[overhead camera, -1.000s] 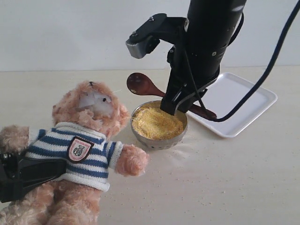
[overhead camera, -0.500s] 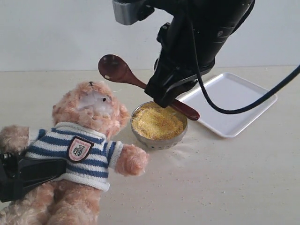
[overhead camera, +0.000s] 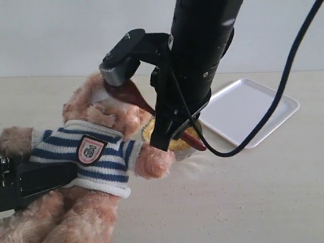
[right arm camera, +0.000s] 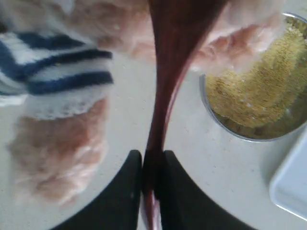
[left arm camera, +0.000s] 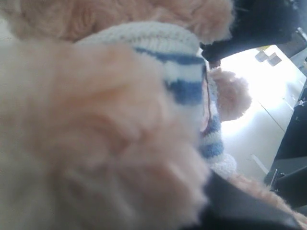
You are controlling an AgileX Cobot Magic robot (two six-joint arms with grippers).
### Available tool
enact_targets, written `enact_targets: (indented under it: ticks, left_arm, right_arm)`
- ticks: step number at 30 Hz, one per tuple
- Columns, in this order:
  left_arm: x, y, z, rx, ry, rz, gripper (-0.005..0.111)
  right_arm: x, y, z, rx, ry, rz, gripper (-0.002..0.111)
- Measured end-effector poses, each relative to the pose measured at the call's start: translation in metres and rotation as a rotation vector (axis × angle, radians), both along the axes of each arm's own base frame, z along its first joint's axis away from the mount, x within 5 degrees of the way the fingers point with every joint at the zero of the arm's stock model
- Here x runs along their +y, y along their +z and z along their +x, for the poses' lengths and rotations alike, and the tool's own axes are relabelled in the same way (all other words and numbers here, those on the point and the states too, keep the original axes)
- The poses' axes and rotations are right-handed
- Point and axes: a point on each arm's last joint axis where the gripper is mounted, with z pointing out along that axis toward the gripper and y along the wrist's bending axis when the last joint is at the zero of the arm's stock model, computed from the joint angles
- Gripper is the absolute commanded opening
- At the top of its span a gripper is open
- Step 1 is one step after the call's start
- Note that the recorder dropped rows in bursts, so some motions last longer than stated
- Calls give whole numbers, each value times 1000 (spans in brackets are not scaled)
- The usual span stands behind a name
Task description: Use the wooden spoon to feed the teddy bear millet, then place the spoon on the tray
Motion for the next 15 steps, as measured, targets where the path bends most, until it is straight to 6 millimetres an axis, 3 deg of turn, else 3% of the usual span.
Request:
enact_targets:
  ticks: [4, 8, 15]
  left_arm:
    - [0, 0, 0, -1, -4, -4, 5]
    - [0, 0, 0, -1, -4, -4, 5]
    - [0, 0, 0, -1, -4, -4, 5]
  right_arm:
    - [14, -3, -10, -214, 95, -191, 0]
    - [29, -7, -22, -276, 157, -239, 0]
    - [31, -3, -23, -353, 131, -268, 0]
